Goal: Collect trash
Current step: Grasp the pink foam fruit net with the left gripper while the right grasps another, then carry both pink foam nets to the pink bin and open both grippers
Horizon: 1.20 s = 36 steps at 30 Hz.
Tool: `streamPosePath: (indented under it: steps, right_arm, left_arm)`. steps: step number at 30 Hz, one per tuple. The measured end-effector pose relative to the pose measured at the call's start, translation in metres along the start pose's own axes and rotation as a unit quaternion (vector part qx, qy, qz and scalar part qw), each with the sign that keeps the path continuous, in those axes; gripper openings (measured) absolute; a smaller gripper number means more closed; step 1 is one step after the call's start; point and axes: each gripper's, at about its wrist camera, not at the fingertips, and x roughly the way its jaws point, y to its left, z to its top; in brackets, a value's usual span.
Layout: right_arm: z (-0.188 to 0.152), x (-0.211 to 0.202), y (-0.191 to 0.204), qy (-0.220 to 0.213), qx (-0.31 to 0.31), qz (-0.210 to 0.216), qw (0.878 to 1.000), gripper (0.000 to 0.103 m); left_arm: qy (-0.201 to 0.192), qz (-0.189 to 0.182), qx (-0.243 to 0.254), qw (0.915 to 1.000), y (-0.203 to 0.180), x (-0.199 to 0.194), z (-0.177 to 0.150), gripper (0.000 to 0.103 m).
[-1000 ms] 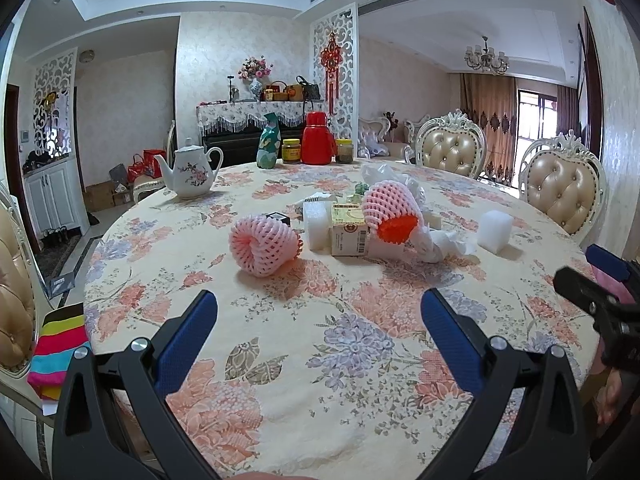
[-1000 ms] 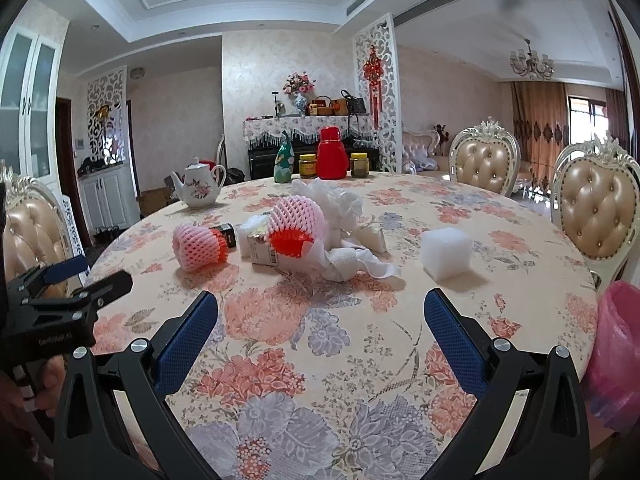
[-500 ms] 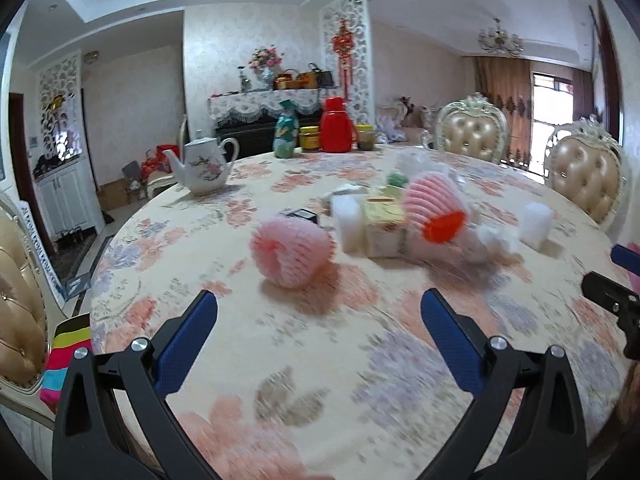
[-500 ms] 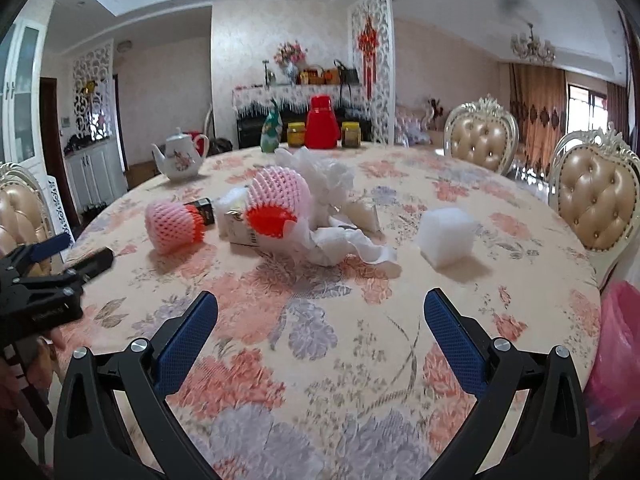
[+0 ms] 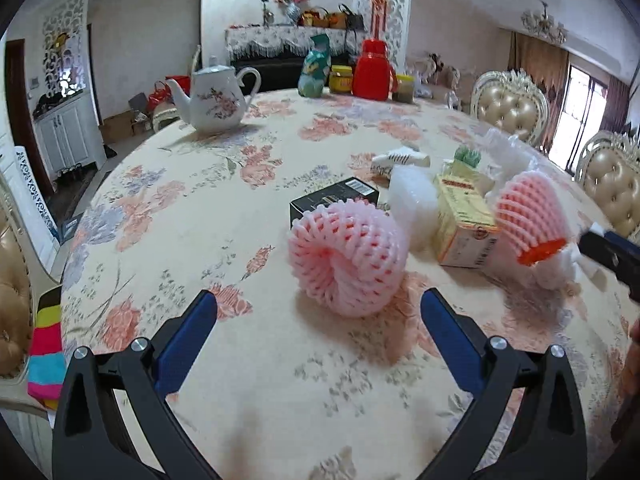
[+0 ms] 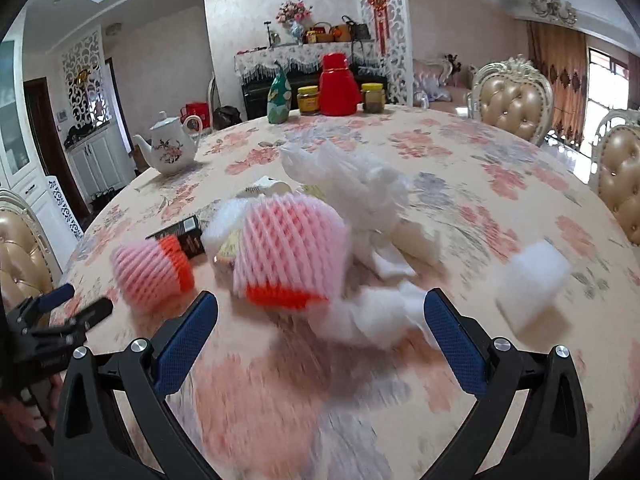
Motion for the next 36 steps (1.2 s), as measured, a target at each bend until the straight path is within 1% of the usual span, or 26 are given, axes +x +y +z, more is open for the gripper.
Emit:
streamPosePath:
  steps: [3,7,8,9,11,12,13,14,15,17,20,22,27,30,34,36]
  right_arm:
    - [0.013,0.024,0.003,0.012,0.002,0.011,1.000,0.097]
    - [0.019,0.048,-0.001,0.031,0.017,0.022,0.999,0.096]
    - [0.020,0.051,-0.002,0.033,0.020,0.025,0.999,0.088]
    - [0.019,0.052,-0.003,0.034,0.022,0.030,0.999,0.082]
    - [0.018,0.051,-0.007,0.029,0.029,0.045,0.998,0.064]
    - [0.017,0.048,-0.007,0.025,0.028,0.049,0.998,0.061]
    - [0.017,0.046,-0.008,0.021,0.027,0.051,0.998,0.056]
    - [0.015,0.041,-0.008,0.015,0.024,0.053,0.998,0.053]
    - [0.014,0.037,-0.009,0.010,0.022,0.055,0.998,0.052]
    - [0.011,0.029,-0.012,0.001,0.022,0.058,0.998,0.049]
    - [0.007,0.017,-0.016,-0.011,0.026,0.069,0.997,0.047]
    - [0.004,0.008,-0.018,-0.021,0.025,0.074,0.997,0.047]
    - [-0.006,-0.026,-0.027,-0.048,0.025,0.082,0.995,0.047]
    - [-0.017,-0.048,-0.036,-0.060,0.031,0.074,0.995,0.047]
    - [-0.034,-0.076,-0.055,-0.072,0.039,0.051,0.995,0.047]
    - [-0.043,-0.088,-0.065,-0.075,0.045,0.041,0.995,0.047]
  left_arm:
    - [0.007,-0.003,0.009,0.9999,-0.001,0.009,0.007,0.099]
    - [0.015,-0.010,0.028,0.9994,-0.006,0.025,0.016,0.099]
    - [0.019,-0.008,0.032,0.9993,-0.007,0.029,0.017,0.099]
    - [0.024,-0.007,0.036,0.9990,-0.009,0.034,0.018,0.099]
    - [0.033,-0.010,0.038,0.9987,-0.013,0.043,0.021,0.098]
    - [0.036,-0.013,0.037,0.9986,-0.014,0.046,0.022,0.097]
    - [0.039,-0.020,0.037,0.9984,-0.016,0.049,0.023,0.092]
    - [0.043,-0.028,0.038,0.9980,-0.018,0.051,0.023,0.079]
    - [0.046,-0.032,0.038,0.9977,-0.019,0.053,0.023,0.074]
    - [0.046,-0.041,0.038,0.9974,-0.023,0.053,0.022,0.059]
    - [0.033,-0.046,0.048,0.9972,-0.031,0.044,0.016,0.049]
    - [0.030,-0.053,0.046,0.9971,-0.034,0.037,0.011,0.046]
    - [0.009,-0.064,0.057,0.9963,-0.050,0.008,-0.003,0.046]
    - [-0.009,-0.077,0.067,0.9947,-0.065,-0.009,-0.009,0.046]
    - [-0.035,-0.093,0.091,0.9909,-0.093,-0.028,-0.015,0.046]
    - [-0.044,-0.105,0.093,0.9892,-0.105,-0.035,-0.016,0.046]
